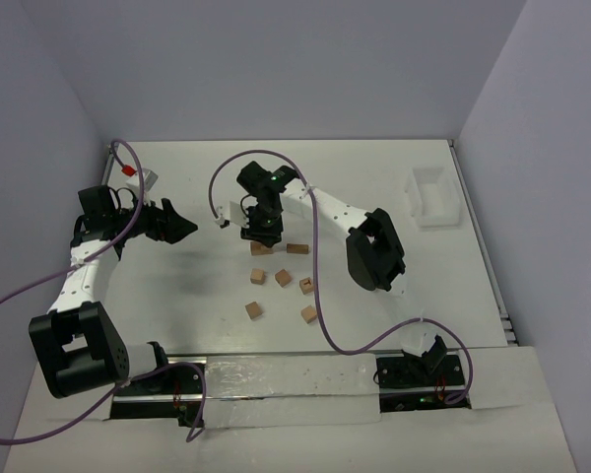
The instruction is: Build the wood block tower
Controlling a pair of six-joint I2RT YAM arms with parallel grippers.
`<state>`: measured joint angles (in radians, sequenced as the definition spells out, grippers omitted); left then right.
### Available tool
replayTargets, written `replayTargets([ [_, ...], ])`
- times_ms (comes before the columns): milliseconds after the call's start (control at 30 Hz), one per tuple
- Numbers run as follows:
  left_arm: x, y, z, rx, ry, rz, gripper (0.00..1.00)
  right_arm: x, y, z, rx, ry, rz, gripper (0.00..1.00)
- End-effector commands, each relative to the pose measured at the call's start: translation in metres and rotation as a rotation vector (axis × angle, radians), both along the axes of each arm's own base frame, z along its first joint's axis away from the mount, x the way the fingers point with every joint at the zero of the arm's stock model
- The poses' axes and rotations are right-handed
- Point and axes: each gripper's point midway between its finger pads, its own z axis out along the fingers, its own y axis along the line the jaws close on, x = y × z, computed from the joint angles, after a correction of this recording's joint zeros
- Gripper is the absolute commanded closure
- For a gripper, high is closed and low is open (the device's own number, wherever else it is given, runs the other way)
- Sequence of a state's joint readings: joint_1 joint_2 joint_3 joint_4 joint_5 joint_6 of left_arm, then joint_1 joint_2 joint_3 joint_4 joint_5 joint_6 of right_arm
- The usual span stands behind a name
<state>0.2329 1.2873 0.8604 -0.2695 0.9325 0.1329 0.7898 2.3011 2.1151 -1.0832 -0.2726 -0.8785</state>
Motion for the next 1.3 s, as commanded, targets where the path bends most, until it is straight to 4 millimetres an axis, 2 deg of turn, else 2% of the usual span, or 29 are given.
replayTargets([
  [0,0.0041,-0.0009,0.0101,-0.01,-0.052,-0.021,0.01,0.0074,0.0134,0.0085,0.033,-0.037,-0.004,0.71],
  [300,0.0038,-0.0008,0.0089,-0.009,-0.05,-0.023,0.01,0.0125,0.0127,0.0118,0.033,-0.06,-0.009,0.71],
  [1100,0.0041,-0.001,0.0099,-0.013,-0.05,-0.024,0.01,0.0109,0.0122,0.0071,0.026,-0.046,-0.016,0.71],
  [1267,0.0039,-0.0013,0.0101,-0.012,-0.052,-0.026,0.01,0.0111,0.0128,0.0049,0.026,-0.042,-0.023,0.66],
])
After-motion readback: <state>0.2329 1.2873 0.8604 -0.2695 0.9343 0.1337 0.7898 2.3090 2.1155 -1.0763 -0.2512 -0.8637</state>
